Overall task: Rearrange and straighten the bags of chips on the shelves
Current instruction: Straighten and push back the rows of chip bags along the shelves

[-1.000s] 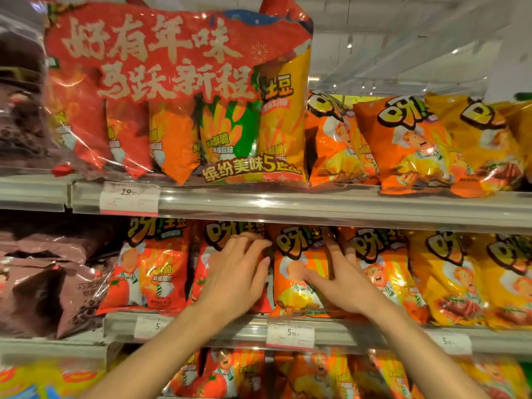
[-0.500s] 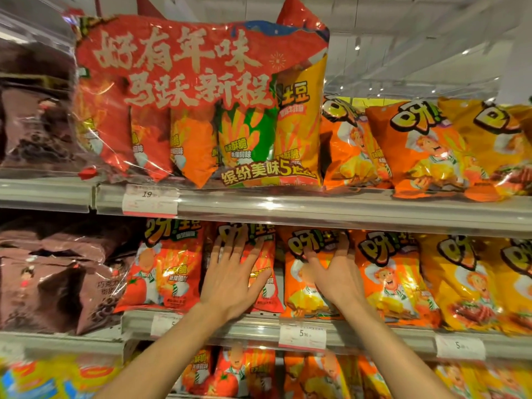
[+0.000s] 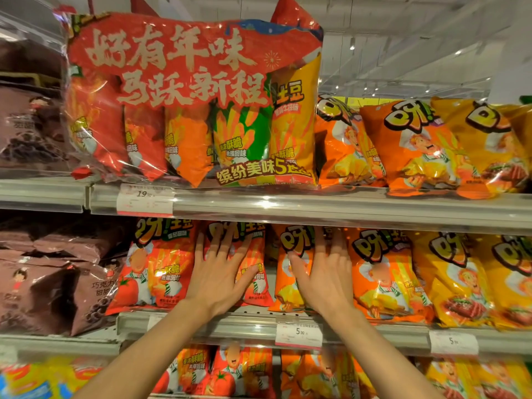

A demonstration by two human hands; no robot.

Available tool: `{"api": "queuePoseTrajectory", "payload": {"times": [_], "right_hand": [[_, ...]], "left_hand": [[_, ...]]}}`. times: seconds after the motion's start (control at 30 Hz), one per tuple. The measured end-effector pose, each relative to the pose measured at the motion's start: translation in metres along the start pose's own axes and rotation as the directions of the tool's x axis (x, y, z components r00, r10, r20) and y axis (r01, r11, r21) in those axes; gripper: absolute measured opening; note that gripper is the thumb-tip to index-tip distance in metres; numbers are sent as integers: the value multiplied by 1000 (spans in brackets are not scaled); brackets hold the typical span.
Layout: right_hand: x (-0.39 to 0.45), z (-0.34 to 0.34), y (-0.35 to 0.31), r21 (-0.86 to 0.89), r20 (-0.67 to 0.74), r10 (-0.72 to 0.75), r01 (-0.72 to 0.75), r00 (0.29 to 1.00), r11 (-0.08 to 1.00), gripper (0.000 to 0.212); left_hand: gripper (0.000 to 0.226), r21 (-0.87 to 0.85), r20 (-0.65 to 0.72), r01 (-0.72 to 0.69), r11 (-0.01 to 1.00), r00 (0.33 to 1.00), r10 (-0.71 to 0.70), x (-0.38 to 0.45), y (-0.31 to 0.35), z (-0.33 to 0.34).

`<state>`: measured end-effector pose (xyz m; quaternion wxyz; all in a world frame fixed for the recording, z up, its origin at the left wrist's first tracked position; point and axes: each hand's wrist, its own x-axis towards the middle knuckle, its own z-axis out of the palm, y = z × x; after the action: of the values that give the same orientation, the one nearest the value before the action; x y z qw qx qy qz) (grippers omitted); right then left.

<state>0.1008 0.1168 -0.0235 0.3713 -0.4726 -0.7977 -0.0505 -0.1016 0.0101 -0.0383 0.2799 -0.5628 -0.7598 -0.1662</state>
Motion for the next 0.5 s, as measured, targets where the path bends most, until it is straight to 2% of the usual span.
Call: {"api": "queuePoseTrajectory", "payload": {"times": [0.07,0.13,0.3,0.5], "right_hand": [[-6,3,-2,-103,28,-139,141,990,985,77],[-10,8,-3,-153,81,-213,224,974,963,73],[-11,11,-4,-178,147,-218,243,965,954,77],[-12,7,-8,-203,154,-229,257,961,945,77]], "left_hand": [[67,-19,12,27,999,1000,-26,0,4,-1],[68,-24,15,-5,1000,1000,5,-1,6,2],[69,-11,10,-25,1000,1000,25,-1,6,8],[69,-22,1,-34,999,999,34,-1,6,10]]}}
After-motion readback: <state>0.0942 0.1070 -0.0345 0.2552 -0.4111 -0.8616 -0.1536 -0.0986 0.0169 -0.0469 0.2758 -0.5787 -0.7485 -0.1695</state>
